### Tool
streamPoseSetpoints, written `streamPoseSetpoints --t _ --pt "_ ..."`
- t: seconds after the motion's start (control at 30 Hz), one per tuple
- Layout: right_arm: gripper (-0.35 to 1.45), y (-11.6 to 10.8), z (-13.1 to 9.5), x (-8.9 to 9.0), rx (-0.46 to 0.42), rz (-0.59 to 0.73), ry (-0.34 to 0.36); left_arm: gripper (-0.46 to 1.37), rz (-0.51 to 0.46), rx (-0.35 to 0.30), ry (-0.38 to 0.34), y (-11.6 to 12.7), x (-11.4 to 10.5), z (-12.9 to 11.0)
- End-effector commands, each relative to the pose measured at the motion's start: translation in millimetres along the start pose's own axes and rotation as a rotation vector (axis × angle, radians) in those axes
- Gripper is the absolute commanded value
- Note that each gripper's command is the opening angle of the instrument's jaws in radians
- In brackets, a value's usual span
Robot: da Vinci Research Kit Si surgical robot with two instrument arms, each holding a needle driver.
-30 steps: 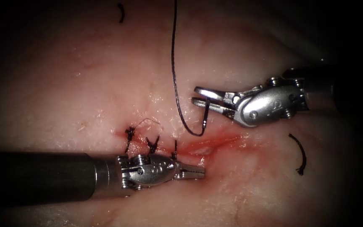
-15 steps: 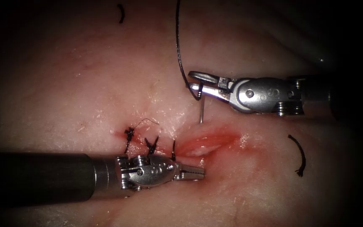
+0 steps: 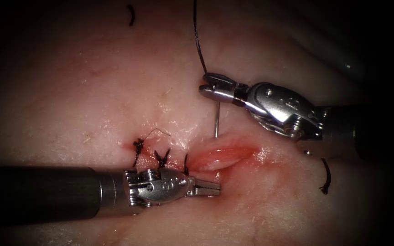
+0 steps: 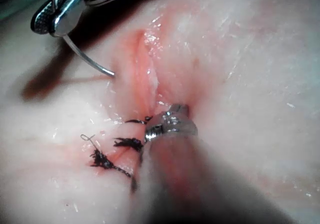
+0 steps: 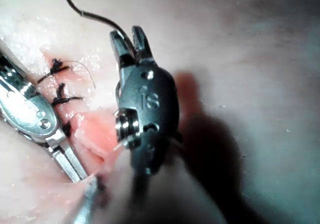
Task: Wound Closure
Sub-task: Throw the needle through the tissue target above the wound with the right tool
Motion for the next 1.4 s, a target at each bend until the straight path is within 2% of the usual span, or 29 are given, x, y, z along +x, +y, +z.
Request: streamPoseSetpoints --t 0.03,0.2,0.53,0.8,1.13,1.4 --pt "-0.35 -0.3 0.1 -0.3 0.001 0.03 -0.016 -0.35 -0.001 -0.008 0.0 -0.1 0.1 0.0" --pt "-0.35 -1.1 -0.2 -2.1 0.007 0.098 -0.073 -0.35 0.001 -0.011 -0.004 -0.3 0.4 -0.1" --pt "-0.35 -3.1 -1.1 -5.5 -0.017 0.406 -0.175 -0.35 0.005 -0.013 -0.004 -0.5 0.7 -0.2" --pt "-0.35 -3.4 -1.3 -6.1 -0.024 0.576 -0.199 -0.35 0.005 -0.013 -0.004 -0.5 0.7 -0.2" --pt "-0.35 -4.1 -1.4 -7.6 -0.01 0.632 -0.224 -0.35 0.004 -0.012 -0.001 -0.5 0.7 -0.3" --pt "-0.35 -4.3 -1.5 -7.9 -0.011 0.647 -0.226 -0.35 0.003 -0.013 -0.001 -0.5 0.8 -0.4"
